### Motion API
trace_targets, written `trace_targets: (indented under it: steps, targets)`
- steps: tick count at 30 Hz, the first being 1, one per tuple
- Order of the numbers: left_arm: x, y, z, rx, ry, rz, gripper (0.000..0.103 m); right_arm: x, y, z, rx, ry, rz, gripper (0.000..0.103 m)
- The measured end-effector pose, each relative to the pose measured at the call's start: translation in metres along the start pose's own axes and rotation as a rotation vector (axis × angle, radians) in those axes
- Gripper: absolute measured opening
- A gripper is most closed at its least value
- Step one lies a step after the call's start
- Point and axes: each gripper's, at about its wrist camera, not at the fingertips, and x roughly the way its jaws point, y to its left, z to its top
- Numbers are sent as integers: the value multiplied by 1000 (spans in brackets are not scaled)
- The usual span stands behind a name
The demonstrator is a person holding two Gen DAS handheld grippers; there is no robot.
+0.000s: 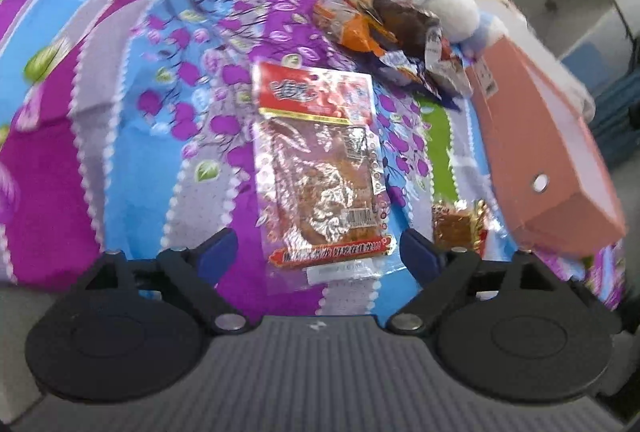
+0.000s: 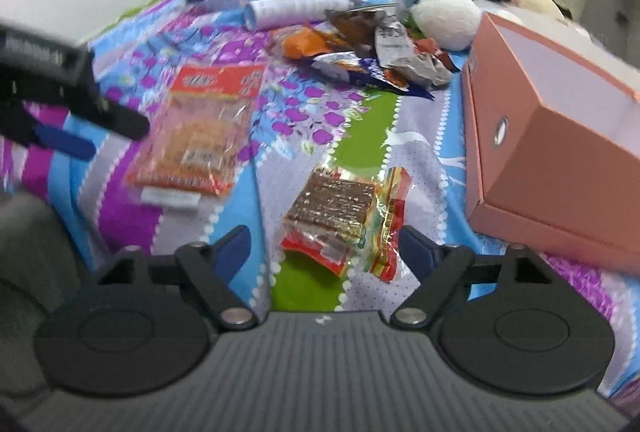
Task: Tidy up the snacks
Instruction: 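Grasp the large red-labelled spicy strip packet with the left gripper while the right gripper lifts its packet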
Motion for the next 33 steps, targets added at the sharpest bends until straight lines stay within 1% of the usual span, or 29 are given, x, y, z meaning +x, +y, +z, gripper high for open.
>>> trace_targets:
  steps: [3, 7, 10, 11, 15, 18, 21, 24, 26, 30, 31, 32, 33]
  targets:
    - [14, -14, 5, 72, 8, 19, 92, 6, -7, 3, 68, 2, 15, 83]
    - [38, -29, 9, 162, 17, 100, 92, 18, -7, 4, 74, 10, 3, 83]
    - [55, -31, 13, 187, 38, 140, 92, 28, -9, 4, 83, 21, 6, 82]
    - [58, -32, 13, 196, 36, 151, 94, 31, -9, 4, 84, 23, 6, 82]
    - [68, -36, 15, 236, 23, 177, 98, 42, -9, 4, 77, 35, 20, 82]
    - [74, -41, 14, 278, 19, 194, 98, 49, -7, 3, 68, 43, 17, 84]
    - [78, -44, 14, 284, 26, 208, 98, 52, -2, 3, 30, 38, 16, 81]
    - [76, -47, 12, 301, 21, 205, 93, 53, 5, 5, -12, 36, 8, 74]
    - [74, -47, 11, 303, 16, 190, 88, 52, 9, 6, -35, 36, 11, 63]
    - [68, -48, 9, 316, 0, 174, 77, 48, 14, 9, -59, 35, 16, 55]
    - [67, -48, 8, 312, -4, 166, 75, 47, 14, 10, -57, 36, 17, 52]
    - [65, -47, 8, 308, -7, 160, 71, 46, 14, 11, -53, 35, 17, 49]
    - [63, -47, 7, 304, -10, 155, 68, 44, 12, 11, -42, 33, 16, 48]
